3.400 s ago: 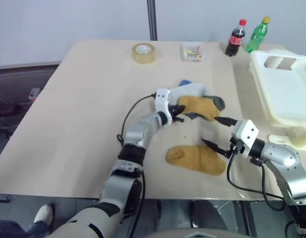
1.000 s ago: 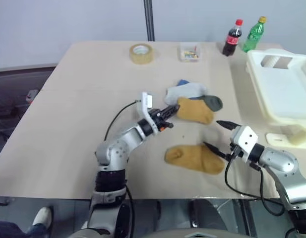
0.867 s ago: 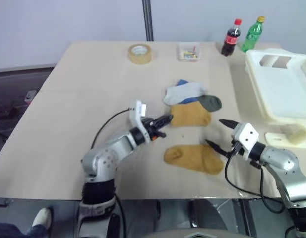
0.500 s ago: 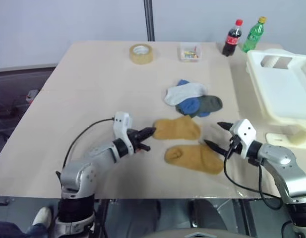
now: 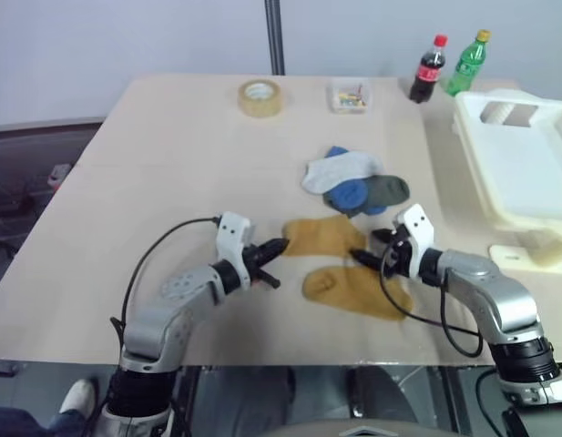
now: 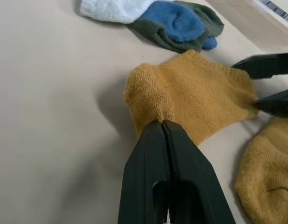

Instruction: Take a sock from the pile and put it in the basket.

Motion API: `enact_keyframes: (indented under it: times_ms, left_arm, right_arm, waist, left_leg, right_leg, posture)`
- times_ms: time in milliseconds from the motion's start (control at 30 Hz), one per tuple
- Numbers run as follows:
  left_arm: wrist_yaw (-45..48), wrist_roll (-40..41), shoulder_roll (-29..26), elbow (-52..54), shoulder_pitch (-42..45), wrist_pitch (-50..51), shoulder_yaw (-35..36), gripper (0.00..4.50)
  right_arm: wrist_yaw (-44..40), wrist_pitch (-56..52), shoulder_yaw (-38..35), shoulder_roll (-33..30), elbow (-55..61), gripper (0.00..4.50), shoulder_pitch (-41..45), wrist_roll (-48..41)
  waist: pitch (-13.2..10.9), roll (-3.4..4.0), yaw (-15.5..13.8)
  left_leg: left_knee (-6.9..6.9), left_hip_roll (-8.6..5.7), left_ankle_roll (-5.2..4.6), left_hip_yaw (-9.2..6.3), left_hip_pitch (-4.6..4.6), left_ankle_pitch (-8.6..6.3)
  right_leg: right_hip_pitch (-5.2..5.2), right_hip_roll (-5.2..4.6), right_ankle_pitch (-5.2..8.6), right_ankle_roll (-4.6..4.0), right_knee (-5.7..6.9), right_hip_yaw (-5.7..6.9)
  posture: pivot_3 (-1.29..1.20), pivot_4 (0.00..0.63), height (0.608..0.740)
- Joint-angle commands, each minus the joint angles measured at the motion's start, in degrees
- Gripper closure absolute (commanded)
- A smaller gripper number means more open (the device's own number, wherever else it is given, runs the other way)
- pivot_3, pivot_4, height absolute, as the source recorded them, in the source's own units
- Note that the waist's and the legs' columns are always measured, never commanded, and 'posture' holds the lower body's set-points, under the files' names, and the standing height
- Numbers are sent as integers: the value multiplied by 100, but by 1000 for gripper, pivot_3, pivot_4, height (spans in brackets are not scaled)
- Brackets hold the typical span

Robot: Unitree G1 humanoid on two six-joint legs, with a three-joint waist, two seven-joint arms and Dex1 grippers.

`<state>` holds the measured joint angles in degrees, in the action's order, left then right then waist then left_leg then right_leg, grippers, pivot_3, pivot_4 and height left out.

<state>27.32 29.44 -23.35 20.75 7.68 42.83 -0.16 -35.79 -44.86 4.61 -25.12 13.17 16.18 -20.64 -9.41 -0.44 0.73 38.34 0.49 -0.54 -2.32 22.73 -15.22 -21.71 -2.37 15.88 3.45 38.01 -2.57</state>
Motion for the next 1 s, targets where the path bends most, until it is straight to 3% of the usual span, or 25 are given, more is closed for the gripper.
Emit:
enact_keyframes:
  times_ms: [33,100,133,200,533,633,833,1000]
  left_arm:
    - [50,-54,-17,60,-33,-159,14,4500]
    - [92,-127,-51,33,-49,-215,-35,4500]
    - [124,-212,-86,27,-61,-300,-91,4500]
    - [179,-268,-88,19,-81,-404,-135,4500]
    - [468,-194,62,311,-218,-876,-190,4500]
    - [596,-42,79,811,-369,-1153,-93,4500]
    - [554,872,-118,1822,-875,-711,424,4500]
    - [407,1172,-435,2214,-1497,-169,261,4500]
  right_arm:
    - [25,-108,12,69,261,2324,-2,-146]
    - [21,-93,-26,94,300,3120,13,-176]
    - [34,-117,-71,112,317,3816,24,-203]
    - [46,-148,-125,114,345,4336,34,-238]
    - [-3,-178,-352,18,944,4336,-253,-607]
    - [-64,-468,-827,-221,1653,4336,-514,-1093]
    - [234,-1558,-2022,-710,2871,4336,-1031,-2514]
    - [534,-2262,-2808,-1223,3459,4336,-1696,-3538]
  waist:
    - [0,0,3]
    - [0,0,4]
    - [0,0,4]
    - [0,0,5]
    - [-1,1,-1]
    - [-5,3,-6]
    - [-6,2,3]
    - [-6,1,-1]
  left_leg:
    - [0,0,0,0,0,0]
    - [0,1,0,0,0,0]
    - [0,1,0,0,0,0]
    - [0,0,0,1,0,0]
    - [-2,1,0,0,1,0]
    - [-3,3,-1,-3,9,-1]
    - [-5,7,-4,-2,6,-3]
    - [-4,8,-5,3,5,-3]
  right_leg:
    - [0,0,0,0,0,0]
    - [0,1,0,0,0,1]
    - [0,1,0,0,0,1]
    - [0,1,0,0,0,0]
    - [-1,0,0,0,-1,1]
    - [-3,-2,0,0,-7,3]
    - [-1,-10,1,0,-7,5]
    - [1,-6,2,0,-8,2]
  posture:
    - [0,150,740]
    - [0,150,740]
    - [0,150,740]
    - [0,150,740]
    - [0,150,740]
    - [0,150,740]
    - [0,150,740]
    - [0,150,740]
